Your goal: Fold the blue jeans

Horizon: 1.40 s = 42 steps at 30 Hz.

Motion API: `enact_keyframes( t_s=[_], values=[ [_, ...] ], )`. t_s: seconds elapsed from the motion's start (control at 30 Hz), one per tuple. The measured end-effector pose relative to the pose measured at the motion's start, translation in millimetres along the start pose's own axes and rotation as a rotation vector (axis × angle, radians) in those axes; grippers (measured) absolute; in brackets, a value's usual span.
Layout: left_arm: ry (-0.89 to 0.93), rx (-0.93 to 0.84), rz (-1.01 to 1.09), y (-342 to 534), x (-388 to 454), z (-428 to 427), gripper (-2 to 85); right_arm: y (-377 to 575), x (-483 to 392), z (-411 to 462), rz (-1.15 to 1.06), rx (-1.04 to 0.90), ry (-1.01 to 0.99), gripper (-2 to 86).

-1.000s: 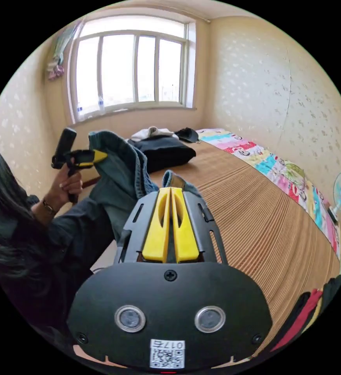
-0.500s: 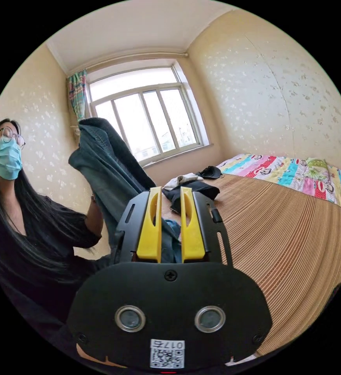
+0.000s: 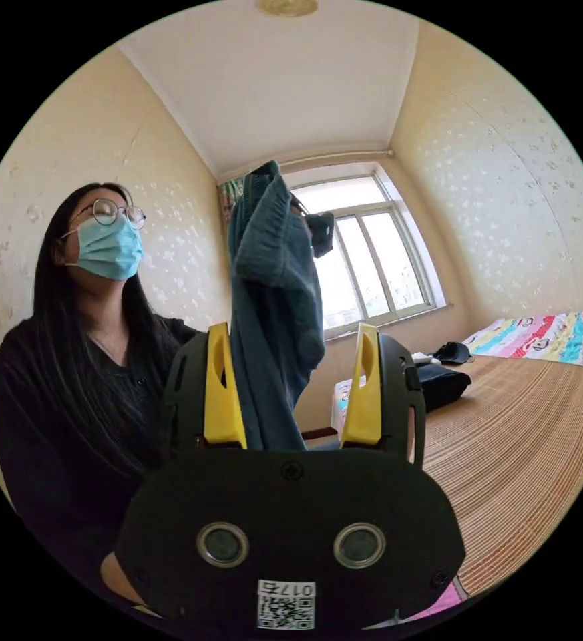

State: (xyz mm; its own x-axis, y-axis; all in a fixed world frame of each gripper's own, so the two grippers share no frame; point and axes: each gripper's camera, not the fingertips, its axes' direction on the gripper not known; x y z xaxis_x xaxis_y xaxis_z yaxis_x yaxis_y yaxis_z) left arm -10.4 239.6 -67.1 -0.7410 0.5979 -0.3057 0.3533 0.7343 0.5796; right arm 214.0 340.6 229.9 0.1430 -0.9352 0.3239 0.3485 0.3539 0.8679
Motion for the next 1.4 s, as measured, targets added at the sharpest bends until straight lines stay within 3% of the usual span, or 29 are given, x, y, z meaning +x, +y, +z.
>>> enact_keyframes(
  t_s=[0.03, 0.1, 0.17, 0.23, 0.33, 0.43, 0.5, 0.57, 0.63, 0.77, 0.9, 1.07, 1.23, 1.33, 1.4],
  values=[
    [-0.006, -0.001, -0.005, 1.3, -2.1, 2.1, 4.1, 2.9, -6.1, 4.0, -0.016, -0.018, 0.037, 23.8],
    [-0.019, -0.03, -0.024, 5.7, -10.0, 13.7, 4.1, 6.6, -20.4, 15.0, -0.034, -0.044, 0.34, 24.0],
    [-0.002, -0.049, -0.032, 8.0, -15.6, 23.0, 4.1, 6.5, -21.1, 12.5, -0.038, 0.038, 0.488, 23.7],
    [0.006, -0.055, -0.033, 10.2, -19.4, 32.1, 4.1, 2.0, -9.8, 10.5, -0.053, 0.083, 0.434, 23.2],
    [0.038, -0.043, -0.043, 14.6, -28.6, 44.8, 4.1, -19.0, 18.6, 32.8, -0.004, 0.097, 0.146, 24.1],
    [0.074, -0.031, -0.046, 19.1, -34.6, 53.3, 4.1, -38.8, -2.9, 76.3, -0.114, 0.09, 0.009, 23.2],
    [0.056, 0.008, -0.033, 22.7, -26.8, 53.3, 4.1, -48.0, -48.5, 100.8, -0.3, 0.042, 0.062, 11.5],
    [0.024, 0.003, -0.02, 21.9, -16.1, 52.7, 4.1, -52.5, -70.5, 97.1, -0.328, 0.123, 0.129, 3.5],
    [-0.034, -0.012, -0.004, 19.6, -1.2, 49.1, 4.1, -64.1, -78.8, 80.2, -0.249, 0.218, 0.209, 2.4],
    [-0.339, -0.033, -0.008, 20.9, 31.3, 33.4, 4.1, -97.6, -114.9, 32.6, -0.219, 0.406, 0.342, 1.4],
    [-0.65, -0.167, -0.081, 26.9, 31.3, 40.3, 4.3, -151.0, -196.6, 55.9, -0.392, 0.341, 0.585, 1.0],
    [-0.893, -0.215, -0.127, 52.2, 21.3, 43.6, 4.7, -214.6, -259.4, 119.6, -0.502, 0.304, 0.787, 0.8],
    [-0.915, -0.191, -0.162, 101.3, -4.6, 53.7, 7.6, -268.1, -277.2, 193.4, -0.508, 0.192, 0.9, 0.7],
    [-0.905, -0.16, -0.175, 137.7, -13.5, 68.7, 19.4, -278.9, -283.9, 224.4, -0.513, 0.202, 0.949, 0.8],
    [-1.05, -0.124, -0.126, 162.9, -9.7, 89.9, 22.6, -285.8, -287.4, 243.4, -0.492, 0.181, 0.929, 0.8]
  ],
)
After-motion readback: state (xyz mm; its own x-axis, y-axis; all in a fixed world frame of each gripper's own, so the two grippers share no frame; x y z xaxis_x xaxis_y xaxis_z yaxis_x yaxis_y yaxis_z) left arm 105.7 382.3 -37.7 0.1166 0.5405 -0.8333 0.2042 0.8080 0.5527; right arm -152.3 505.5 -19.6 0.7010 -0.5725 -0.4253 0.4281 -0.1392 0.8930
